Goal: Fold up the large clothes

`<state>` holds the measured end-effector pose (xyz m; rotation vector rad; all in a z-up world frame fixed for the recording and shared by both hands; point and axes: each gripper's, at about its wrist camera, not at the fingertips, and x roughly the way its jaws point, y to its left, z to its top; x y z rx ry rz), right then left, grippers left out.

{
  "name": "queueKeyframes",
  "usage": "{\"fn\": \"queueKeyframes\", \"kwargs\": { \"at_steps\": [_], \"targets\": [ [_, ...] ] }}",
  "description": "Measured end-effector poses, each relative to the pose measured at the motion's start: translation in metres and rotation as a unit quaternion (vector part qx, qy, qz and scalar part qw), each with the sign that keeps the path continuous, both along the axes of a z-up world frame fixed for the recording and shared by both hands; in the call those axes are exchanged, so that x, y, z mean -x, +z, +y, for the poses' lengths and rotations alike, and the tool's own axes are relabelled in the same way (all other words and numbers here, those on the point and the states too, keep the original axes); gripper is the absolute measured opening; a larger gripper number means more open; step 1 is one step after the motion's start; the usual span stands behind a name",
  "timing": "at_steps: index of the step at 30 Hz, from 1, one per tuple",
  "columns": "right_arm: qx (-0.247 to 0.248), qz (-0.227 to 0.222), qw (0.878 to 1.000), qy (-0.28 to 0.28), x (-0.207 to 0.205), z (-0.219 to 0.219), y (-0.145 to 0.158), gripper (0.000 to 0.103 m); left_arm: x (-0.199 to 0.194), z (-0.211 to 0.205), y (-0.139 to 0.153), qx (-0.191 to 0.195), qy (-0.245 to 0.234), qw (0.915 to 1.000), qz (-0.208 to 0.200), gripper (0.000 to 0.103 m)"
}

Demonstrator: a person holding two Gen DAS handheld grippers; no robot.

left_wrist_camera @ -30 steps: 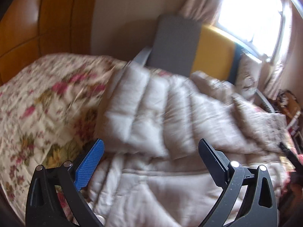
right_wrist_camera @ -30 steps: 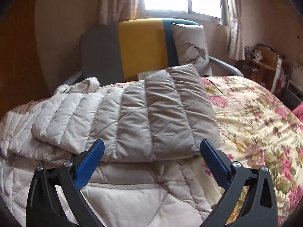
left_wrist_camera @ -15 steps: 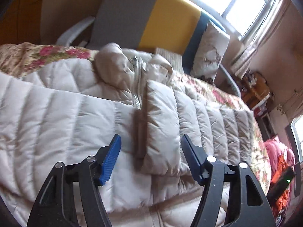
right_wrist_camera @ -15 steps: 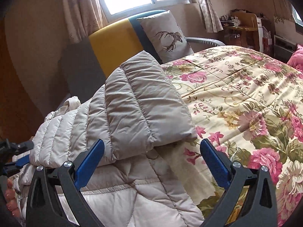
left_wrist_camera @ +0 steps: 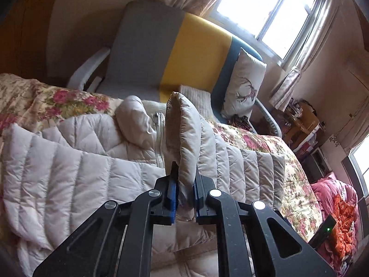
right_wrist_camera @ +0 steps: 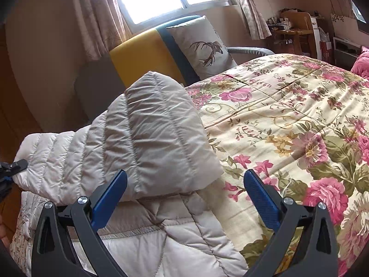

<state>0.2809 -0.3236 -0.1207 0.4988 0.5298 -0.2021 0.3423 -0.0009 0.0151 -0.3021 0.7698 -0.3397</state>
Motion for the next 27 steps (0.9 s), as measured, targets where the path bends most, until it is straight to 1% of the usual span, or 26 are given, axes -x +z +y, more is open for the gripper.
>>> {"fn": "queueKeyframes", "kwargs": {
  "at_steps": [2, 4, 7, 9, 11, 13, 14, 16, 18, 20, 22, 24, 26, 27],
  "targets": [
    [-0.002, 0.0, 1.0, 0.001, 0.0, 0.0, 0.0, 0.101, 0.006, 0.02, -0.002, -0.011, 0.017, 0.9998, -0.002, 0.01],
    [-0.002, 0.002, 1.0, 0.001, 0.001, 0.0, 0.0, 0.101, 0.01, 0.035, -0.014, -0.019, 0.03, 0.9993, 0.007, 0.01],
    [-0.003, 0.006, 1.0, 0.002, -0.001, 0.001, 0.0, 0.101, 0.018, 0.055, -0.046, -0.035, 0.053, 0.9976, 0.027, 0.01],
    [-0.005, 0.011, 1.0, 0.003, -0.003, 0.001, 0.0, 0.101, 0.023, 0.059, -0.07, -0.046, 0.06, 0.9964, 0.038, 0.01],
    [-0.012, 0.031, 0.999, 0.008, -0.008, 0.0, -0.002, 0.101, 0.029, 0.059, -0.085, -0.054, 0.062, 0.9962, 0.028, 0.01],
    [-0.014, 0.062, 0.998, 0.009, -0.015, 0.0, 0.0, 0.101, 0.031, 0.06, -0.093, -0.049, 0.063, 0.9966, 0.02, 0.01],
    [-0.011, 0.07, 0.997, 0.013, -0.018, 0.0, 0.004, 0.101, 0.032, 0.061, -0.095, -0.045, 0.064, 0.9968, 0.017, 0.01],
    [0.0, 0.07, 0.997, 0.017, -0.025, 0.001, 0.016, 0.101, 0.034, 0.062, -0.099, -0.042, 0.064, 0.997, 0.011, 0.01],
    [0.017, 0.065, 0.998, 0.014, -0.039, 0.001, 0.028, 0.101, 0.036, 0.063, -0.104, -0.04, 0.062, 0.9972, 0.008, 0.01],
    [0.04, 0.075, 0.996, 0.023, -0.061, 0.004, 0.035, 0.101, 0.038, 0.065, -0.109, -0.038, 0.062, 0.9973, 0.007, 0.011],
    [0.061, 0.087, 0.994, 0.028, -0.085, 0.007, 0.035, 0.101, 0.041, 0.062, -0.111, -0.039, 0.062, 0.9973, 0.009, 0.013],
    [0.078, 0.115, 0.99, 0.025, -0.11, 0.007, 0.026, 0.101, 0.04, 0.062, -0.112, -0.039, 0.062, 0.9973, 0.011, 0.013],
    [0.097, 0.163, 0.982, 0.011, -0.131, 0.003, 0.008, 0.101, 0.038, 0.062, -0.114, -0.037, 0.06, 0.9974, 0.014, 0.013],
    [0.097, 0.179, 0.979, 0.009, -0.138, 0.0, -0.004, 0.101, 0.037, 0.063, -0.115, -0.034, 0.057, 0.9976, 0.017, 0.013]
  ]
}}
